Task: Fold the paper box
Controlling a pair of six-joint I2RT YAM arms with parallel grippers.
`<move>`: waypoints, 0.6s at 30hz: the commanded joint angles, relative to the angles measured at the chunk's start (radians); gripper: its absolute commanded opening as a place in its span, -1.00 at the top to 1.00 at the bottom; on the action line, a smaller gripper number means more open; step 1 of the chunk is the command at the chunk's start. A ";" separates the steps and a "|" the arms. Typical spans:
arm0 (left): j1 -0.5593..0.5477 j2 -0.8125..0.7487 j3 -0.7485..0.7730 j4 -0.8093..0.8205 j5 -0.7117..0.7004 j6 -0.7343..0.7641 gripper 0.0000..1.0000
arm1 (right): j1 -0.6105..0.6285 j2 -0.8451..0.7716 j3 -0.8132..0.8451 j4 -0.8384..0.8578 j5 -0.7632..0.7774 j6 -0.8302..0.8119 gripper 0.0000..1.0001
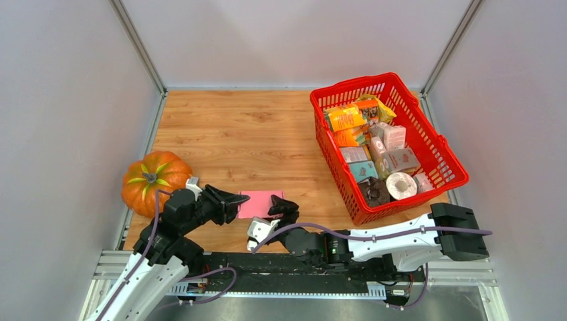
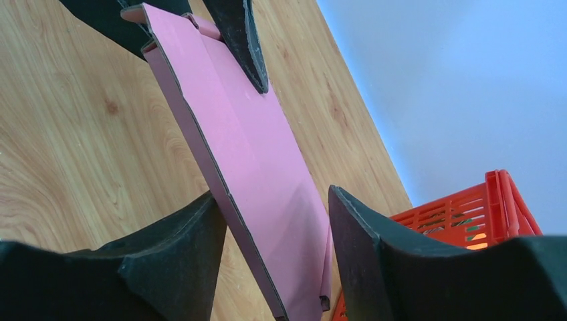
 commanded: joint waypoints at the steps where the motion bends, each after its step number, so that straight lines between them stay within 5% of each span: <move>1: 0.002 -0.018 0.029 -0.054 -0.009 0.008 0.84 | -0.001 -0.031 0.002 0.071 0.029 0.005 -0.19; 5: 0.004 -0.023 0.073 -0.057 -0.082 0.140 0.27 | -0.007 -0.053 0.007 0.000 -0.011 0.083 0.18; 6: 0.004 -0.021 0.101 -0.051 -0.113 0.230 -0.05 | -0.010 -0.057 0.007 -0.021 -0.026 0.104 0.20; 8: 0.004 -0.015 0.138 -0.048 -0.147 0.350 -0.39 | -0.030 -0.071 0.002 -0.073 -0.059 0.176 0.39; 14: 0.002 -0.015 0.288 -0.150 -0.261 0.764 -0.43 | -0.107 -0.136 -0.030 -0.204 -0.232 0.359 0.44; 18: 0.002 0.066 0.316 0.053 -0.027 1.069 -0.22 | -0.278 -0.171 0.022 -0.365 -0.579 0.546 0.39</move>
